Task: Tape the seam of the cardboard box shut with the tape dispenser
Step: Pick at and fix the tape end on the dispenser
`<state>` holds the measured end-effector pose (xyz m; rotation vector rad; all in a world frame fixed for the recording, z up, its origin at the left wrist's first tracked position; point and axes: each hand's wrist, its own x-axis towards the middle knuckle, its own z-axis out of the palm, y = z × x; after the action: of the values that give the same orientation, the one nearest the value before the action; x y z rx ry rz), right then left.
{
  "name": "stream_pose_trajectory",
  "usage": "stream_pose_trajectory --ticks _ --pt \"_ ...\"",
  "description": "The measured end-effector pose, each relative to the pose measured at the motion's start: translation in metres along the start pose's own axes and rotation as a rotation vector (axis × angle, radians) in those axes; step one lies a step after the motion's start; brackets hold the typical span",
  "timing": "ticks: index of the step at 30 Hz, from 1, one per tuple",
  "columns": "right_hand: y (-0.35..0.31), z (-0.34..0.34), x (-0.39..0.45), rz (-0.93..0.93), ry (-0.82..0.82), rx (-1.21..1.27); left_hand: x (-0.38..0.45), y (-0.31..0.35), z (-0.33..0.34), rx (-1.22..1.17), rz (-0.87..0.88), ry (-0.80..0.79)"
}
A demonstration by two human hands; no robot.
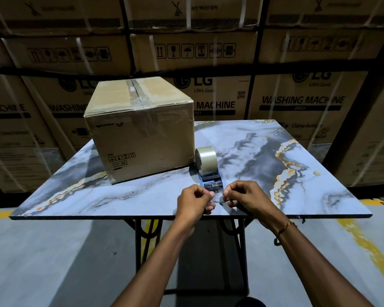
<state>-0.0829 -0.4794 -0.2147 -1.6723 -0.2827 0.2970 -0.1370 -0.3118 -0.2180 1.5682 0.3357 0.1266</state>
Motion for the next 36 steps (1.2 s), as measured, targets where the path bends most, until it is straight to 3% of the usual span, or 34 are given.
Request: stream_pose_trajectory --ticks 10,16,30,36 --pt "-0.005 0.002 0.003 0.068 0.025 0.097 0.007 0.009 0.001 -0.089 -0.187 0.054" --pt "-0.007 0.006 0.005 0.096 0.068 0.121 0.008 0.013 0.002 -0.075 -0.205 0.040" --pt "-0.004 0.010 0.008 0.082 0.135 -0.121 0.007 0.018 0.006 -0.043 -0.239 0.088" --pt "-0.004 0.006 0.009 0.065 0.128 0.003 0.006 0.019 0.005 -0.051 -0.243 0.089"
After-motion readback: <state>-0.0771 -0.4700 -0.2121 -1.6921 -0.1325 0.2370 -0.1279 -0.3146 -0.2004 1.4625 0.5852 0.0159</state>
